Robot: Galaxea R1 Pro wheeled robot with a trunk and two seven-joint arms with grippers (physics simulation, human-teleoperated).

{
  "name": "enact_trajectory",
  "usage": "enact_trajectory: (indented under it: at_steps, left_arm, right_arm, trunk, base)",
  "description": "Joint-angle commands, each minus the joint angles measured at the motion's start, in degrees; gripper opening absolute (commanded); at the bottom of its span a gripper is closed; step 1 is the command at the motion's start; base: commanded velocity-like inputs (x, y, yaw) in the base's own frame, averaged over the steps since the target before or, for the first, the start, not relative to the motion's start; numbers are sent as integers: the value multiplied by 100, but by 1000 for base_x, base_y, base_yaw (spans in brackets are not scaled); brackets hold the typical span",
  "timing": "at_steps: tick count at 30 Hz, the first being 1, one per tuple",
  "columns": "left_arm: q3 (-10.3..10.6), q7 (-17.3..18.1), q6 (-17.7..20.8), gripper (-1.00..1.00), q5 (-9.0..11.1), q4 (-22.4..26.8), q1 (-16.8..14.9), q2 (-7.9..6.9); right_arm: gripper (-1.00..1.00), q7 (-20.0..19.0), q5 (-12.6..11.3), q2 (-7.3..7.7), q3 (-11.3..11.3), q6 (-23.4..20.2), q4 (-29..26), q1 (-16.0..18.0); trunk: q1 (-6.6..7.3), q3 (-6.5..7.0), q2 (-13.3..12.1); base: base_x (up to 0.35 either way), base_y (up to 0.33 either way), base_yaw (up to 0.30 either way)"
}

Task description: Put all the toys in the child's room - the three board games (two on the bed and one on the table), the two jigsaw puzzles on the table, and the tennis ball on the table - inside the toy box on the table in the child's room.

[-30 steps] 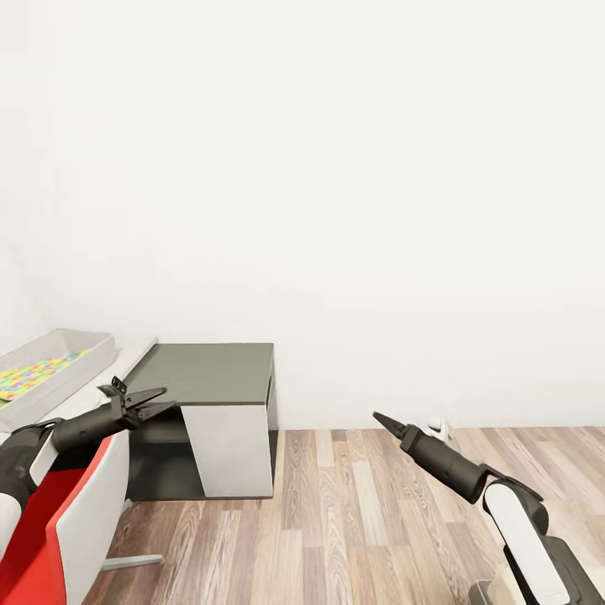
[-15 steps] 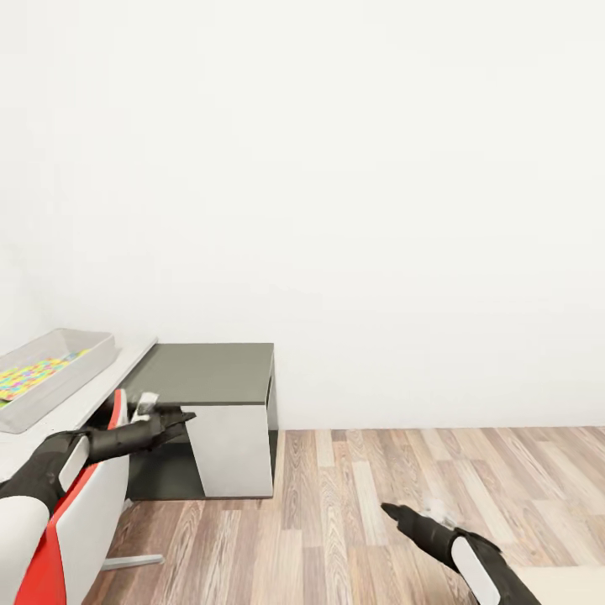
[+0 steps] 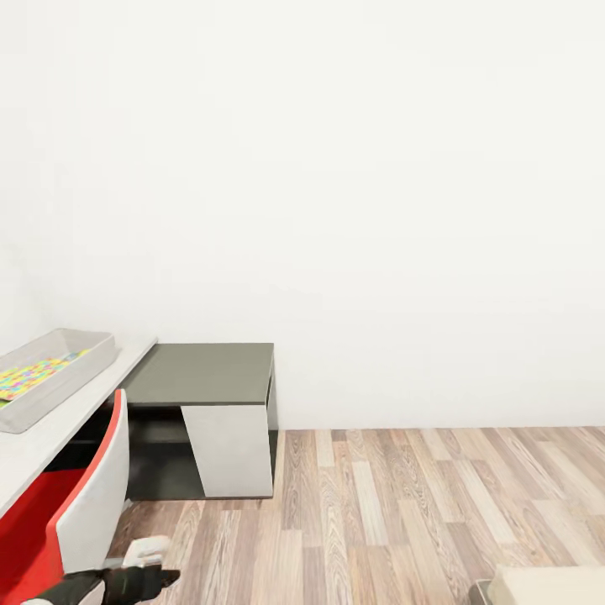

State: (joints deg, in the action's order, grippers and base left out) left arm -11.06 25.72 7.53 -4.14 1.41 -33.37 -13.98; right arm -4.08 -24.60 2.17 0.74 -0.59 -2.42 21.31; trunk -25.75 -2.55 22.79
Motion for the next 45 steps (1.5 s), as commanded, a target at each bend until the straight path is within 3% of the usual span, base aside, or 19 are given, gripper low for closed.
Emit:
enact_trajectory:
  at_steps: [1, 3, 5, 9, 15, 19, 24, 33, 45]
  left_arm:
    - [-74, -237, -131, 100, -80, -52, 92, 16]
    - [-78, -1069, -567, 100, -186, -183, 441, 109]
    - [-75, -1505, -747, 100, -228, -225, 662, 171]
    - [-73, -1906, -1142, 100, -269, -256, 1109, 225]
    - [-68, -2035, -1373, 100, -284, -263, 1525, 242]
    - [-64, -2049, -1389, 100, -365, -264, 1643, 270]
    - [-66, -2053, -1399, 100, -620, -272, 1828, 345]
    - [-65, -2068, -1397, 100, -686, -273, 2048, 407]
    - [-67, -2635, -1368, 100, -693, -273, 2330, 532]
  right_arm:
    - [100, 46, -37, -10, 9, 13, 28, 0]
    - [100, 240, 59, -47, 19, 49, 87, -86]
    - [100, 321, 284, -66, 38, 69, 106, -210]
    - [100, 397, 790, -79, 50, 330, 123, -527]
    - [100, 434, 1002, -113, 68, 717, 128, -952]
    - [100, 529, 1031, -172, 73, 751, 128, -1041]
    - [100, 621, 1043, -192, 75, 761, 128, -1128]
    - [100, 636, 1044, -188, 75, 762, 128, -1355]
    - [100, 645, 1045, -155, 75, 764, 128, -1693]
  trunk:
    - [-4, -12, 13]
    - [-4, -12, 13]
    - [-4, -12, 13]
    - [-4, -14, 13]
    - [-4, -55, 13]
    - [-4, -92, 13]
    - [-4, -139, 13]
    - [-4, -224, 13]
    - [-4, -338, 13]
  base:
    - [0, 0, 0]
    - [0, 0, 0]
    - [0, 0, 0]
    - [0, 0, 0]
    - [0, 0, 0]
    - [0, 0, 0]
    - [0, 0, 0]
    - [0, 0, 0]
    - [0, 0, 0]
